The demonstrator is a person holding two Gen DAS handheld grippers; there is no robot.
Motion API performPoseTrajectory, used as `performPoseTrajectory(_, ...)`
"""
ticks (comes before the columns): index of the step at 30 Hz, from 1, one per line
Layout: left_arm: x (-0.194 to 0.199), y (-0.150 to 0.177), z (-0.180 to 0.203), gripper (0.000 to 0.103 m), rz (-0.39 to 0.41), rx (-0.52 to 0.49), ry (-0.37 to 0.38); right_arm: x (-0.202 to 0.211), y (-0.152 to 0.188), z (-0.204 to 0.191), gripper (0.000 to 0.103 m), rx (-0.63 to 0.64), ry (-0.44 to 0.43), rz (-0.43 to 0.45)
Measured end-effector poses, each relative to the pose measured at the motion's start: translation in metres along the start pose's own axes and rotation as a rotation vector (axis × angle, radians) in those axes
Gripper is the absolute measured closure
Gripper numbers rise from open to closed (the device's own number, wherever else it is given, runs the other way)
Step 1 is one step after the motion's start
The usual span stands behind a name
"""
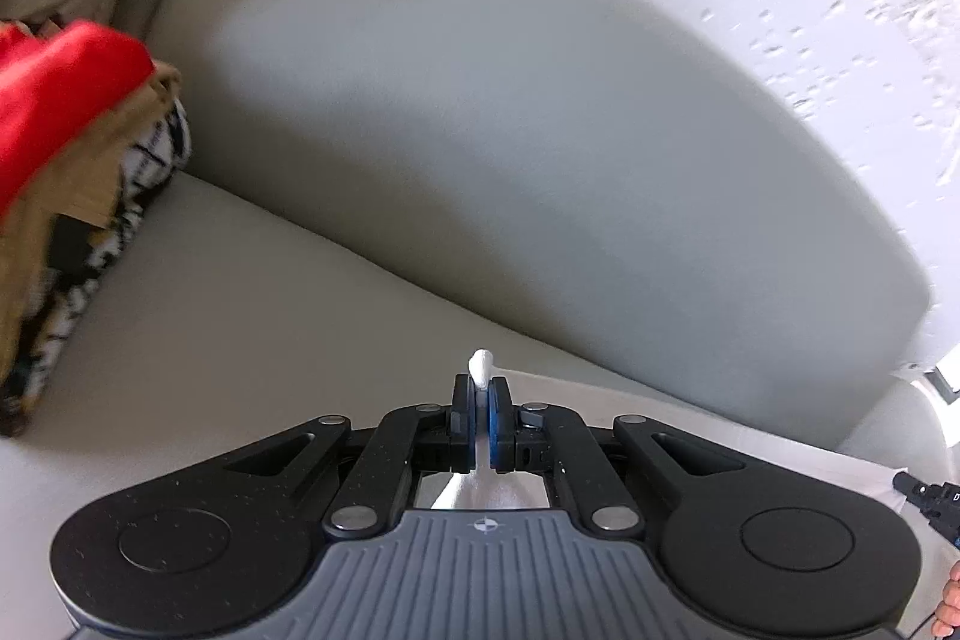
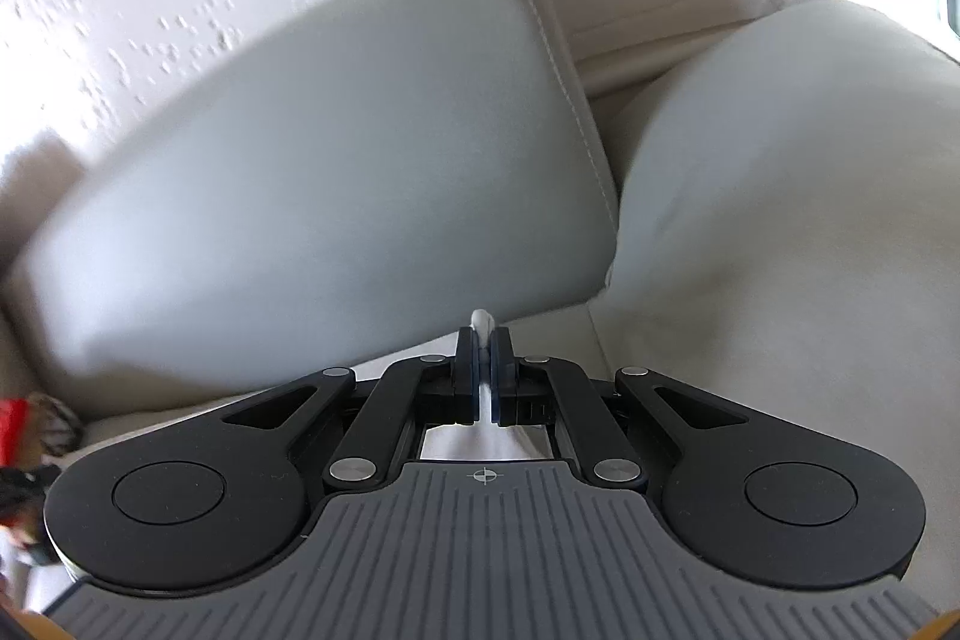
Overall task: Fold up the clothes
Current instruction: 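Lift the hem with both grippers, fold it toward the collar, release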
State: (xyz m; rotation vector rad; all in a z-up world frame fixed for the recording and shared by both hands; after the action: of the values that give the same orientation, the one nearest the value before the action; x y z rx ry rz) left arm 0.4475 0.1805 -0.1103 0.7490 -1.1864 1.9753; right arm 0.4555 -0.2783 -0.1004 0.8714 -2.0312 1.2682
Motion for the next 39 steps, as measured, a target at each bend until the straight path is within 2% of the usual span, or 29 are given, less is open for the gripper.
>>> performPoseTrajectory(4, 0.049, 0.018, -0.014, 0.101, 0.001, 0.058, 0.052, 0.067, 0.025, 0.019, 0.100, -0.029, -0.032, -0.008)
performPoseTrajectory(8, 0.089, 0.068, -0.025, 0.101, -0.050, 0.108, 0.111, 0.119, 0.063, 0.047, 0.100, -0.139, -0.036, -0.088)
performPoseTrajectory(12, 0.121, 0.127, -0.024, 0.101, -0.113, -0.060, 0.104, 0.167, 0.125, 0.074, 0.100, -0.194, -0.023, -0.162)
performPoseTrajectory(14, 0.133, 0.162, -0.021, 0.101, -0.114, -0.192, 0.057, 0.184, 0.157, 0.088, 0.101, -0.194, 0.011, -0.171)
performPoseTrajectory(15, 0.137, 0.182, -0.018, 0.101, -0.106, -0.265, 0.004, 0.187, 0.171, 0.095, 0.101, -0.203, 0.023, -0.178)
performPoseTrajectory(17, 0.142, 0.212, -0.019, 0.101, -0.105, -0.342, -0.102, 0.194, 0.192, 0.109, 0.101, -0.238, 0.030, -0.164)
performPoseTrajectory(21, 0.137, 0.250, -0.037, 0.100, -0.105, -0.201, -0.183, 0.206, 0.222, 0.127, 0.100, -0.331, 0.018, -0.095)
performPoseTrajectory(25, 0.134, 0.262, -0.050, 0.100, -0.083, -0.108, -0.220, 0.220, 0.246, 0.134, 0.101, -0.361, 0.019, -0.064)
performPoseTrajectory(29, 0.164, 0.278, -0.041, 0.100, -0.045, -0.102, -0.238, 0.240, 0.260, 0.130, 0.101, -0.306, 0.043, -0.055)
performPoseTrajectory(31, 0.170, 0.291, -0.040, 0.100, -0.056, -0.103, -0.273, 0.236, 0.264, 0.128, 0.100, -0.290, 0.058, -0.072)
performPoseTrajectory(35, 0.155, 0.315, -0.044, 0.099, -0.093, -0.125, -0.378, 0.219, 0.279, 0.125, 0.100, -0.237, 0.106, -0.131)
performPoseTrajectory(36, 0.150, 0.318, -0.045, 0.096, -0.097, -0.129, -0.405, 0.216, 0.282, 0.123, 0.100, -0.217, 0.123, -0.146)
performPoseTrajectory(37, 0.148, 0.323, -0.045, 0.091, -0.104, -0.136, -0.436, 0.214, 0.285, 0.122, 0.091, -0.202, 0.138, -0.162)
performPoseTrajectory(38, 0.150, 0.327, -0.046, 0.081, -0.112, -0.140, -0.468, 0.213, 0.287, 0.121, 0.081, -0.196, 0.152, -0.177)
performPoseTrajectory(39, 0.152, 0.331, -0.046, 0.070, -0.122, -0.142, -0.500, 0.218, 0.288, 0.121, 0.078, -0.194, 0.167, -0.177)
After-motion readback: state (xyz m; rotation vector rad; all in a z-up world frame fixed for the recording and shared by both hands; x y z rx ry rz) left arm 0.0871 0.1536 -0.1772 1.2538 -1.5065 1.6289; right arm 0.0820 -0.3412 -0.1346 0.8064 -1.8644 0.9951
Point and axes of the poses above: each gripper's, at about its wrist camera, not at the fingertips, and x roughly against the way its jaws point, z to its right, y to its underside, the point moved 8 cm from there along -x, roughly the way its jaws point, and after that the axes turned 12 degrees about -z, right-handed, at the moved point
